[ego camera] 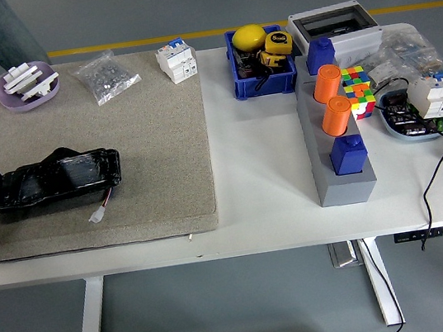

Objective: Pick the rag up,wipe the panel,place it on the desk

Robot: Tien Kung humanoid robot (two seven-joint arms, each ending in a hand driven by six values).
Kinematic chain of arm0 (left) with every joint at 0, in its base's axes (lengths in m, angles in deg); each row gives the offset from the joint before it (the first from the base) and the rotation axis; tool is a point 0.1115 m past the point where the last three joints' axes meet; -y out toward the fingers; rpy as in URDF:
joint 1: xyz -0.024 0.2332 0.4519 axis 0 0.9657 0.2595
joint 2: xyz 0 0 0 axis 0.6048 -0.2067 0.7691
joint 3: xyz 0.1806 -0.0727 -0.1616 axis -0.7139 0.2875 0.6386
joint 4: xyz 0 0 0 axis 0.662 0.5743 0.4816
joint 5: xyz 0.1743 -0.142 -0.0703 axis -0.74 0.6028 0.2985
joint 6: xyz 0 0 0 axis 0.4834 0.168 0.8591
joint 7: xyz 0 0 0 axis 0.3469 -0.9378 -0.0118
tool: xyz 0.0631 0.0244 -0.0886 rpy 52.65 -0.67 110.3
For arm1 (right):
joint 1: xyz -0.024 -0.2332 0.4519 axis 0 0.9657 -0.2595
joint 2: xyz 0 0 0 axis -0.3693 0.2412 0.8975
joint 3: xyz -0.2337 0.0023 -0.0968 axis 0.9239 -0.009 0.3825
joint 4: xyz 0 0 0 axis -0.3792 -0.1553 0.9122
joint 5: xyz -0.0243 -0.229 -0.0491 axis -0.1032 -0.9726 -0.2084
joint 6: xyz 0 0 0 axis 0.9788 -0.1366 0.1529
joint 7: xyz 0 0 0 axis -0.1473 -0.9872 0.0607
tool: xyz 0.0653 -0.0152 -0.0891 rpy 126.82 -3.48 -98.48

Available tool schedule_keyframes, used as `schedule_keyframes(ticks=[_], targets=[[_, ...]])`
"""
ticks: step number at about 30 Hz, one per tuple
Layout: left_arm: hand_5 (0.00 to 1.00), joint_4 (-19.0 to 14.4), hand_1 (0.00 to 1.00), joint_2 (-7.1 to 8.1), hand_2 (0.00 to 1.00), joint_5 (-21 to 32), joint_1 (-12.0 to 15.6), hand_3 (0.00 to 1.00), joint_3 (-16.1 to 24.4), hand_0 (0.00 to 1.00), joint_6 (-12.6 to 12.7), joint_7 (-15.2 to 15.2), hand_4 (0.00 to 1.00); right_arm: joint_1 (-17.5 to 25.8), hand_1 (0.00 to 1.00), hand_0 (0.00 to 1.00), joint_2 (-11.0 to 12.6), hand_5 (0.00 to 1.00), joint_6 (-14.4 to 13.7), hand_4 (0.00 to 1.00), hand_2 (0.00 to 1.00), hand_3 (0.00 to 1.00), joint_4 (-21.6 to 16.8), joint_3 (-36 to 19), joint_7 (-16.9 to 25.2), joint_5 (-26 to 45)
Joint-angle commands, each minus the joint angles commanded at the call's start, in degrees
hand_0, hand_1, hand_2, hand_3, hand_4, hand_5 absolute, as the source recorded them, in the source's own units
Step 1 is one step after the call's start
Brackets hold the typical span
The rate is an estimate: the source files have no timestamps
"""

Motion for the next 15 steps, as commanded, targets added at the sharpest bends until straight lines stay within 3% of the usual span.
schedule_keyframes(ticks=[12, 13, 15], targets=[[0.265, 3.3, 0.900, 0.65, 0.881, -0.4, -2.1, 0.846, -3.3, 0.628, -0.2, -1.1, 0.915, -0.1, 0.621, 0.740, -0.1, 0.587, -0.4, 0.998, 0.724, 0.751, -0.3, -0.7, 0.3, -0.7], [0.270, 3.6, 0.847, 0.76, 0.834, -0.4, -2.3, 0.804, -3.7, 0.561, -0.2, -1.3, 0.904, -0.1, 0.621, 0.740, -0.1, 0.586, -0.4, 0.998, 0.723, 0.750, -0.4, -0.8, 0.4, -0.7], [0.270, 4.1, 0.847, 0.91, 0.834, -0.1, -2.6, 0.804, -4.3, 0.561, -0.2, -1.5, 0.904, 0.0, 0.621, 0.740, -0.1, 0.586, -0.5, 0.998, 0.723, 0.750, -0.4, -0.9, 0.4, -0.8]])
